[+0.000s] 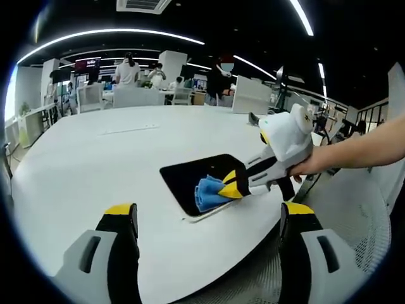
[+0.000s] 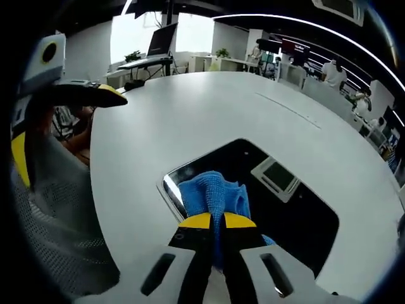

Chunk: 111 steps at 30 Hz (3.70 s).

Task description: Wipe the mirror surface with the cleaning cloth until all visible marks leave the cleaned area.

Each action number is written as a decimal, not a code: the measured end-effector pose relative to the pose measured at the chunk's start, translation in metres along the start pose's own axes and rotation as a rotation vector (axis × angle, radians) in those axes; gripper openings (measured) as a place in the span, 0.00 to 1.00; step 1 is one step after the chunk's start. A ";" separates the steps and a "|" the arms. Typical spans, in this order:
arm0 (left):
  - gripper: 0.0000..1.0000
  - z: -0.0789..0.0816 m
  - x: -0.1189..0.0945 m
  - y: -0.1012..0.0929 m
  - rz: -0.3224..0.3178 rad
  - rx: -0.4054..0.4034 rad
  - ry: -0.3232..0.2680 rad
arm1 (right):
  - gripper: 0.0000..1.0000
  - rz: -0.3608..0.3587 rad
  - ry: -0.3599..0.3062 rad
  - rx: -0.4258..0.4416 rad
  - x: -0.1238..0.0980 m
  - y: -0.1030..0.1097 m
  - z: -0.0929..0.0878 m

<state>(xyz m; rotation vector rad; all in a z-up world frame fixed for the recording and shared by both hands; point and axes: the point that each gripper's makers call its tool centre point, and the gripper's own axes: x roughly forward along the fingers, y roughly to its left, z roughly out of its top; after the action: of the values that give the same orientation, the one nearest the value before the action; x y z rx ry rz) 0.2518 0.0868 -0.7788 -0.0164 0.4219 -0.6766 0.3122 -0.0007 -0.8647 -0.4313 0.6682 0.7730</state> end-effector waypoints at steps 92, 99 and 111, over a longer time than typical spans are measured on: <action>0.96 0.006 -0.001 0.000 0.001 -0.030 -0.031 | 0.00 -0.088 0.038 -0.079 -0.029 -0.031 -0.032; 0.96 0.006 -0.002 -0.002 -0.010 -0.031 -0.033 | 0.00 -0.108 0.049 -0.088 -0.028 -0.032 -0.031; 0.96 0.009 -0.002 0.000 -0.011 -0.035 -0.054 | 0.00 -0.150 0.066 -0.070 -0.018 -0.044 -0.025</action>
<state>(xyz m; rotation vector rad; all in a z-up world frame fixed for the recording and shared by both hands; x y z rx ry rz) 0.2539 0.0872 -0.7694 -0.0703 0.3823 -0.6783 0.3263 -0.0525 -0.8646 -0.5662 0.6636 0.6435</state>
